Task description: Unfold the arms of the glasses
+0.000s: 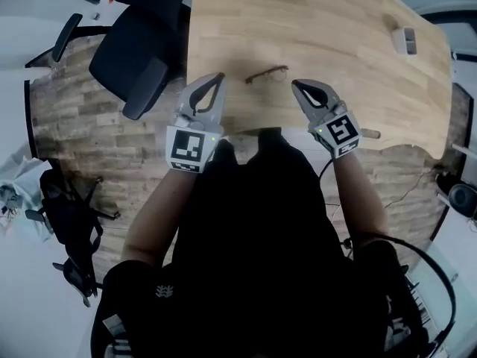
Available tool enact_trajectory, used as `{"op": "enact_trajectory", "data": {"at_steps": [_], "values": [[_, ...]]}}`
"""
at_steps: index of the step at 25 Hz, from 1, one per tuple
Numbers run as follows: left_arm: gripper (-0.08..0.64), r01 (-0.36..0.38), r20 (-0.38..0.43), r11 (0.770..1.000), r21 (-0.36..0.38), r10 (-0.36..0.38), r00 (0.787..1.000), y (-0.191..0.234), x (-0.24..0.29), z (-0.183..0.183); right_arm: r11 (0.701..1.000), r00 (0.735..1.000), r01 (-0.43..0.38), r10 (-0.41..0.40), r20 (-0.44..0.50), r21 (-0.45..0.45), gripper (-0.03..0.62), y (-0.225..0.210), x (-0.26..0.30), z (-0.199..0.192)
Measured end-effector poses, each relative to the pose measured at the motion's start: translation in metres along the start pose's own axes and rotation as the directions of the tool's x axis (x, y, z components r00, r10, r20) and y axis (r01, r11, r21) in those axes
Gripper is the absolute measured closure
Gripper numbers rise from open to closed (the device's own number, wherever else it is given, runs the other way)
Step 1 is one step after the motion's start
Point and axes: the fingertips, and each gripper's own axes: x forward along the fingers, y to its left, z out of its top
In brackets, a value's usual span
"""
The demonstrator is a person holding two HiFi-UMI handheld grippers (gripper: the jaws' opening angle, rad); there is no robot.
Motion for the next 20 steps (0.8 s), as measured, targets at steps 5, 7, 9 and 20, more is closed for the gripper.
{"op": "enact_trajectory", "data": {"at_steps": [5,7,9,20], "values": [[0.552,-0.089,-0.053,0.996,-0.01,0.089,0.995,0.011,0.023,-0.023,0.964,0.967,-0.224,0.201,-0.156,-0.144,0.591,-0.012,0.053,-0.042],[0.552,-0.123,-0.086,0.992,-0.022,0.12,0.989,0.017,0.029,-0.035,0.927,0.933,-0.321,0.274,-0.235,-0.195,0.546,-0.01,0.071,-0.063],[0.552,-0.146,-0.113,0.989,-0.028,0.142,0.983,0.025,0.035,-0.047,0.886,0.9,-0.391,0.311,-0.307,-0.248,0.537,-0.01,0.088,-0.08],[0.552,-0.188,-0.205,0.979,-0.073,0.17,0.964,0.026,0.053,-0.093,0.769,0.803,-0.541,0.352,-0.481,-0.34,0.557,-0.011,0.13,-0.124]]}}
